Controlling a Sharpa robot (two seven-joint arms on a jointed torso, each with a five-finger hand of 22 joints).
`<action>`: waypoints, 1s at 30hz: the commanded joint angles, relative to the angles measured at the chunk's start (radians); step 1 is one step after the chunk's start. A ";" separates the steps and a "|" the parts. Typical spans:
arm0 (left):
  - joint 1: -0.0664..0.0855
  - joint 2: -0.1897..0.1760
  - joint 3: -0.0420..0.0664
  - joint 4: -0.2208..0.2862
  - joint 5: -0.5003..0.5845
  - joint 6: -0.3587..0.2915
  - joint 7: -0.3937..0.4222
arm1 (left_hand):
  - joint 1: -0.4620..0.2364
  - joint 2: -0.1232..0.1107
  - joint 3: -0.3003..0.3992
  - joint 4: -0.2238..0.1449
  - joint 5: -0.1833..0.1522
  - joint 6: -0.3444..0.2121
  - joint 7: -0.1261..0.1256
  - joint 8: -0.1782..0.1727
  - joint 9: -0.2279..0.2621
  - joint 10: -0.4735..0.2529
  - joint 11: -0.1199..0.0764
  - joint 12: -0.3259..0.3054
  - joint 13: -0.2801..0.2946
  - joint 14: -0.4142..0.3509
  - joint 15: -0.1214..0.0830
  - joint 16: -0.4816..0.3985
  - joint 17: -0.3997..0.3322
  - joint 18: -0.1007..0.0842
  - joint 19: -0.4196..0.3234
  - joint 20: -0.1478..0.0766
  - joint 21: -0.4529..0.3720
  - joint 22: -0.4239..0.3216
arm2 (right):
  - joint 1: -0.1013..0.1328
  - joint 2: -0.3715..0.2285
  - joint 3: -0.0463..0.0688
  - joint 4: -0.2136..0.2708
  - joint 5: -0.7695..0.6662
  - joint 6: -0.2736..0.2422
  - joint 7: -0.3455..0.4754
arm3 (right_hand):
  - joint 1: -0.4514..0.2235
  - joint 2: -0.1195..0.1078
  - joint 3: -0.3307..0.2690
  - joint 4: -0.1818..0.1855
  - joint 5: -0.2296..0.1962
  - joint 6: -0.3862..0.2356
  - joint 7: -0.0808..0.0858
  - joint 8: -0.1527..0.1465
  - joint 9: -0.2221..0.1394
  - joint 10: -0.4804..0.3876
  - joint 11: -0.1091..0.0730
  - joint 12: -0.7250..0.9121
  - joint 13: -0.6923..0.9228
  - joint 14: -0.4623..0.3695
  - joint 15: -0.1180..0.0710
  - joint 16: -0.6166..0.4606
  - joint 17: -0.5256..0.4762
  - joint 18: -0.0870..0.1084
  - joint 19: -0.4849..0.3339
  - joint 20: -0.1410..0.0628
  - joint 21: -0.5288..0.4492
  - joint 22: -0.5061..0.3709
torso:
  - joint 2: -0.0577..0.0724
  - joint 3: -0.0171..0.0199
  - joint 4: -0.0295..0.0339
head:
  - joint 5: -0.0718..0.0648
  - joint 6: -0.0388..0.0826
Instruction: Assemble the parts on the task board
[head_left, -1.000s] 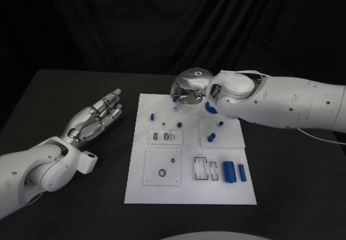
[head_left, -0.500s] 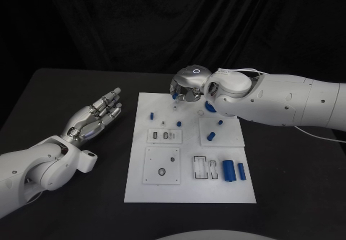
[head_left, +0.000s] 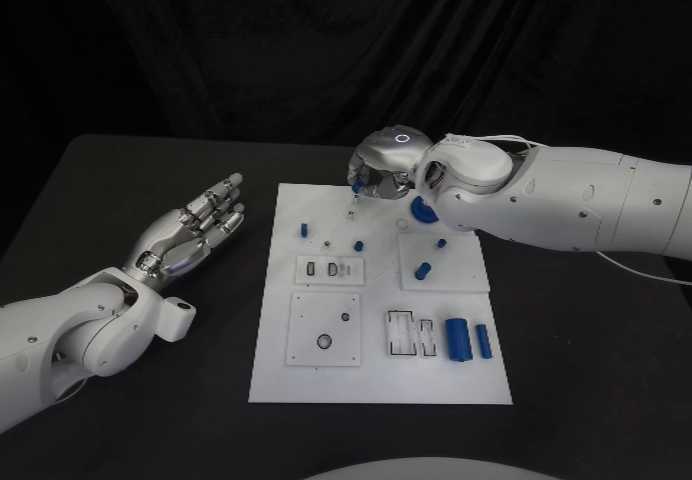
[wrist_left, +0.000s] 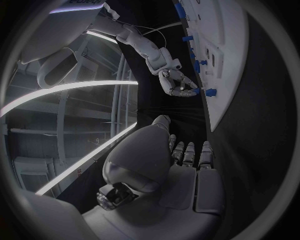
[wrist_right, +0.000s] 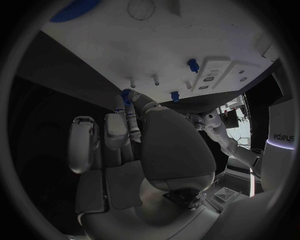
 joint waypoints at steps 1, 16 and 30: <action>0.001 0.001 0.001 0.000 -0.001 0.014 0.122 | 0.002 -0.008 0.006 0.000 -0.006 -0.002 0.006 -0.005 0.000 0.001 0.009 -0.003 -0.001 -0.001 0.007 -0.004 -0.002 0.010 0.001 0.003 -0.006 -0.001 | -0.004 -0.008 0.001 0.008 0.007 -0.049 -0.018 | -0.007 0.008 0.006 0.003 0.006 0.002 0.004 0.003 0.095 -0.001 0.006 -0.004 0.001 0.002 0.007 0.006 0.002 -0.007 0.003 0.005 0.006 0.026 | 0.000 0.0007 -0.0015 | 0.001 0.000; 0.001 0.005 0.001 -0.010 -0.001 0.019 0.118 | 0.000 -0.006 0.007 0.002 -0.008 -0.003 0.005 -0.005 0.000 0.001 0.011 -0.003 -0.001 -0.001 0.013 -0.004 -0.002 0.010 0.001 0.007 -0.006 -0.001 | -0.009 -0.024 0.001 0.014 0.068 -0.004 -0.002 | -0.009 0.006 0.009 0.003 0.005 -0.005 0.007 -0.003 0.097 -0.005 0.010 -0.014 -0.001 0.001 0.012 0.005 0.001 -0.007 0.002 0.009 0.006 0.027 | -0.001 -0.0002 -0.0024 | 0.005 -0.008; 0.000 0.008 0.001 -0.019 -0.001 0.025 0.115 | -0.002 -0.006 0.009 0.001 -0.010 0.000 0.008 -0.004 0.001 0.001 0.018 -0.003 -0.001 -0.001 0.023 -0.004 -0.002 0.010 0.001 0.016 -0.006 -0.001 | -0.019 -0.015 0.001 0.003 0.071 -0.005 0.003 | -0.014 0.005 0.009 0.006 0.000 -0.008 0.008 -0.007 0.098 -0.007 0.012 -0.018 -0.002 0.000 0.014 0.003 0.000 -0.006 0.000 0.011 0.004 0.025 | -0.001 -0.0022 0.0021 | 0.005 -0.017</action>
